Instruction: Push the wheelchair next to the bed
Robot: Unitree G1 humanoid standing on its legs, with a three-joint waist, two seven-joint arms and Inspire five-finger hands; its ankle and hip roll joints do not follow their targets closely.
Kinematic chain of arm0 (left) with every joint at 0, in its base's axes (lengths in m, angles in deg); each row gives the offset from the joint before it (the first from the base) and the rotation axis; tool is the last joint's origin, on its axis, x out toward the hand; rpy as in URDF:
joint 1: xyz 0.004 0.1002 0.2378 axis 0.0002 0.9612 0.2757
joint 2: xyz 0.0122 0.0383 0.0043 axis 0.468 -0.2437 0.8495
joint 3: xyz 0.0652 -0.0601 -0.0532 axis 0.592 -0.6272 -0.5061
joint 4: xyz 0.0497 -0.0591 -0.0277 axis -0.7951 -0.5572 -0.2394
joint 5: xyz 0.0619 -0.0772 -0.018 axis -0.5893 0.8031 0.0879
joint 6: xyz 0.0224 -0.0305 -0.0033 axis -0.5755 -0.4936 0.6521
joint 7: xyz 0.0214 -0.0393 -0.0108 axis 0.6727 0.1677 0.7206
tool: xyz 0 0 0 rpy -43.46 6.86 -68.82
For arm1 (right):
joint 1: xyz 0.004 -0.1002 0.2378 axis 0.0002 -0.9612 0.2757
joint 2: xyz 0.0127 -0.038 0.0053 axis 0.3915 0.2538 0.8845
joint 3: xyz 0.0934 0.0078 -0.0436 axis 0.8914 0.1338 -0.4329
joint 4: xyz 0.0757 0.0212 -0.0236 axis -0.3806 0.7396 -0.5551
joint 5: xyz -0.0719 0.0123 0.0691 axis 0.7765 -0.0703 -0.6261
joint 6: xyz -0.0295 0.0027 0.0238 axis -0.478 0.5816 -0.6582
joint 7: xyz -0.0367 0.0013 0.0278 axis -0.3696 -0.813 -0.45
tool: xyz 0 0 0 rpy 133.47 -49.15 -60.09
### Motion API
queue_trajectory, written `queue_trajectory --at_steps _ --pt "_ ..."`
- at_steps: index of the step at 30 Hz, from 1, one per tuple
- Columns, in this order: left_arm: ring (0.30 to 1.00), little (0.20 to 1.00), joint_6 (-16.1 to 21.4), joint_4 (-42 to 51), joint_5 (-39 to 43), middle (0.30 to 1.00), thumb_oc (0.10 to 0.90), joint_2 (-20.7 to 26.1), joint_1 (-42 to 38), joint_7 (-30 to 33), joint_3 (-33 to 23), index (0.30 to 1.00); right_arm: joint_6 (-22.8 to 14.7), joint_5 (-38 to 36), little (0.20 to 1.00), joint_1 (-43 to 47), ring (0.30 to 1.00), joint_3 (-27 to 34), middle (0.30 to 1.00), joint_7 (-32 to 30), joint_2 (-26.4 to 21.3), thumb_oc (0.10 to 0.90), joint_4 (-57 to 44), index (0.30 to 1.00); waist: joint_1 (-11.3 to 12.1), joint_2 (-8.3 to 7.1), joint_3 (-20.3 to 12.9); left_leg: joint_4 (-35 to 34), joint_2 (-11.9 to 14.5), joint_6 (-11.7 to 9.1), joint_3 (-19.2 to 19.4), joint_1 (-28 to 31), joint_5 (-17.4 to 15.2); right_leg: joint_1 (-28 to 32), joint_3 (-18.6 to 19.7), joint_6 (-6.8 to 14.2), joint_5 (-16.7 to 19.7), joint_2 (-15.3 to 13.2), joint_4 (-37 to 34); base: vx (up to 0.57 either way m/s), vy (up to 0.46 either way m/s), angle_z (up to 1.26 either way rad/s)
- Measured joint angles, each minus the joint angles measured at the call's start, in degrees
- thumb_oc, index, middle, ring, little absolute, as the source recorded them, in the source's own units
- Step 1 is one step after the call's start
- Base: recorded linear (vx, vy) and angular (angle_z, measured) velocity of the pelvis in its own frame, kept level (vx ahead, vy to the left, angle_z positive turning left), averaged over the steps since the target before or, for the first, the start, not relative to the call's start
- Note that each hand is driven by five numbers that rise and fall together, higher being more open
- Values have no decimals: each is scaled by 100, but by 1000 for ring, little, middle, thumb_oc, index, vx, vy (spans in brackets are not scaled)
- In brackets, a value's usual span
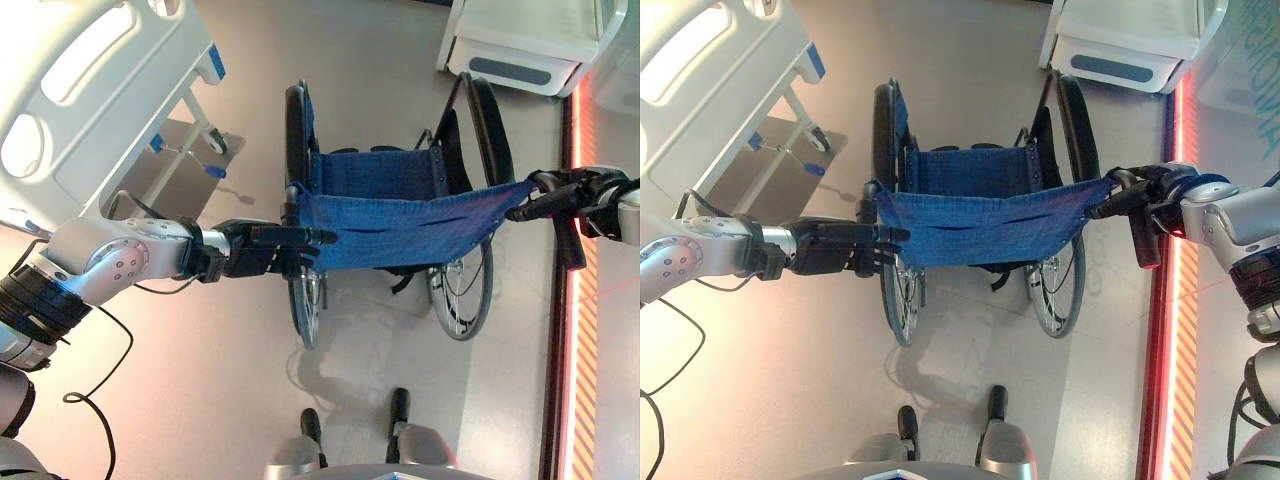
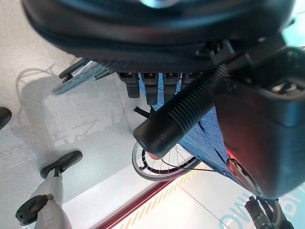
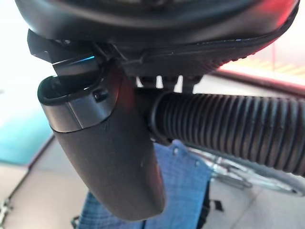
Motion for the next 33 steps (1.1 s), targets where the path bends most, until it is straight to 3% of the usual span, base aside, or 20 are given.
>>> queue_trajectory --at_steps 8,9,10,11,12,13,33 --pt "900 900 10 -30 1 900 800 -5 0 -8 0 900 114 240 900 199 900 -348 900 458 1 800 126 900 4 -11 7 0 0 0 0 1 0 0 1 0 0 1 0 0 0 0" --pt "900 900 11 -46 2 900 800 -16 0 -4 0 900 126 240 832 246 832 -423 832 468 2 755 147 832 2 -11 7 0 -1 0 0 1 0 0 1 0 0 1 0 0 0 0" --pt "712 712 13 -57 2 712 675 -29 0 3 0 712 133 240 716 262 716 -444 716 468 2 678 156 716 4 -11 7 0 0 0 0 1 0 0 0 0 0 1 0 0 0 0" --pt "394 394 21 -70 2 394 463 -41 0 9 0 394 142 240 596 269 596 -452 596 468 2 598 161 596 8 -12 7 0 0 0 -3 0 0 0 -1 0 0 2 0 0 0 0" --pt "300 300 22 -76 2 300 400 -46 0 12 0 300 145 240 585 269 585 -452 585 468 2 590 167 585 9 -12 7 0 0 0 -2 0 0 0 -1 0 0 1 0 0 0 0" --pt "300 300 25 -81 2 300 400 -51 0 18 0 300 150 239 300 269 300 -453 300 468 3 400 169 300 10 -12 7 0 -1 0 -3 0 0 0 -1 0 0 1 0 0 0 0" --pt "300 300 157 -132 46 300 400 -179 0 352 -1 300 221 597 300 377 300 -463 300 198 204 400 274 300 70 -115 66 0 -5 0 -11 -11 0 -9 -10 3 5 -4 0 0 -4 0"
